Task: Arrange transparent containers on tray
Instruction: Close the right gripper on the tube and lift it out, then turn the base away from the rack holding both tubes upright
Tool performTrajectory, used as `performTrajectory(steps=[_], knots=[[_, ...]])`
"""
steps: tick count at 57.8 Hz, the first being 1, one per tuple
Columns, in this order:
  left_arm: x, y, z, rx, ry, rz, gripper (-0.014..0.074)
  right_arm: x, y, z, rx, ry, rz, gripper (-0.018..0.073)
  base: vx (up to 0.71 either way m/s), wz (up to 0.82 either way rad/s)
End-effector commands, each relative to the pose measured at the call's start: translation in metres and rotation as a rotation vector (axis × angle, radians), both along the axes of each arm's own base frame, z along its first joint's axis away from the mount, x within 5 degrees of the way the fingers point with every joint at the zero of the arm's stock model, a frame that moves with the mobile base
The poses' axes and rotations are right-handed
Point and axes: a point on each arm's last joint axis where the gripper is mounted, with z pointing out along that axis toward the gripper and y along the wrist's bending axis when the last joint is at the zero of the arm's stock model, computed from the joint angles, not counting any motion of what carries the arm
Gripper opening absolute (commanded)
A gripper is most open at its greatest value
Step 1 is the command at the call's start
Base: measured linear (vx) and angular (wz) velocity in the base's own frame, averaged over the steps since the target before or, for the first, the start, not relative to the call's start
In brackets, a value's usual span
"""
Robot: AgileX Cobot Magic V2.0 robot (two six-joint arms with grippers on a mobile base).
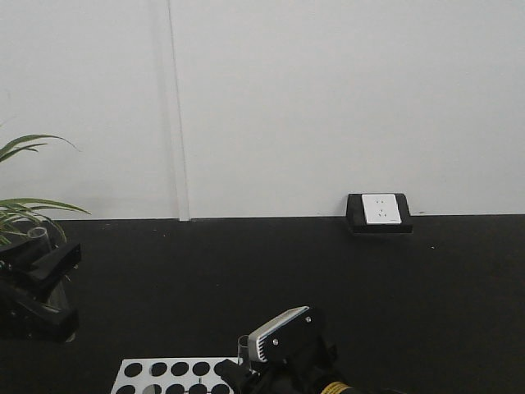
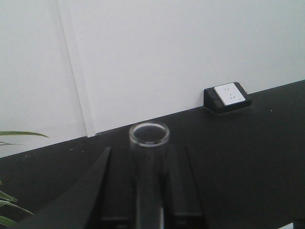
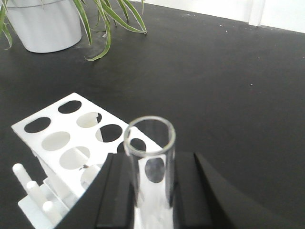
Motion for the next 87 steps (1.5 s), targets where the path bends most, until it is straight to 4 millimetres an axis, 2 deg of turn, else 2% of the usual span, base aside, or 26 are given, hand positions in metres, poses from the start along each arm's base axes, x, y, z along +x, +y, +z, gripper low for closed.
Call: performTrajectory(steps=[1,8,19,28,43,49,55,62,71,80,87], knots=[[-0.005,-0.002,0.023,-0.053,-0.125,-0.028,0.0139,0.0,0.002,0.041,0.11,-0.133,0.014,0.0123,0.0,0.0],[-0.005,-0.002,0.023,-0.053,-0.125,-0.028,0.0139,0.0,0.0,0.059,0.078,-0.136,0.0,0.0105,0.0,0.0],[-0.005,-0.002,0.023,-0.053,-0.124,-0.027,0.0139,0.005,0.0,0.112,0.059,-0.215,-0.018,0.0106,0.0,0.0],[-0.005,-0.002,0.023,-0.053,-0.124,-0.027,0.0139,0.002,-0.005,0.146,0.069,-0.244,-0.038,0.0106,0.0,0.0],[-0.005,-0.002,0.024,-0.054,-0.128,-0.027,0.0139,-0.025,-0.029,0.197,0.11,-0.311,-0.063,0.0106,0.0,0.0],[-0.016,0.001,0.032,-0.056,-0.149,-0.019,0.0139,-0.044,-0.046,0.218,0.13,-0.355,-0.075,0.0107,0.0,0.0],[-0.033,0.007,0.041,-0.052,-0.158,0.002,0.0139,-0.066,-0.064,0.225,0.154,-0.387,-0.078,0.0108,0.0,0.0],[-0.057,0.016,0.049,-0.042,-0.14,0.043,0.0139,-0.096,-0.089,0.219,0.147,-0.365,-0.092,0.0108,0.0,0.0],[-0.087,0.027,0.06,-0.048,-0.168,0.075,0.014,-0.129,-0.118,0.224,0.121,-0.355,-0.121,0.0111,0.0,0.0],[-0.106,0.033,0.062,-0.049,-0.164,0.1,0.0143,-0.143,-0.131,0.23,0.129,-0.369,-0.133,0.0113,0.0,0.0],[-0.11,0.034,0.063,-0.052,-0.174,0.102,0.0143,-0.145,-0.132,0.231,0.118,-0.392,-0.132,0.0113,0.0,0.0]])
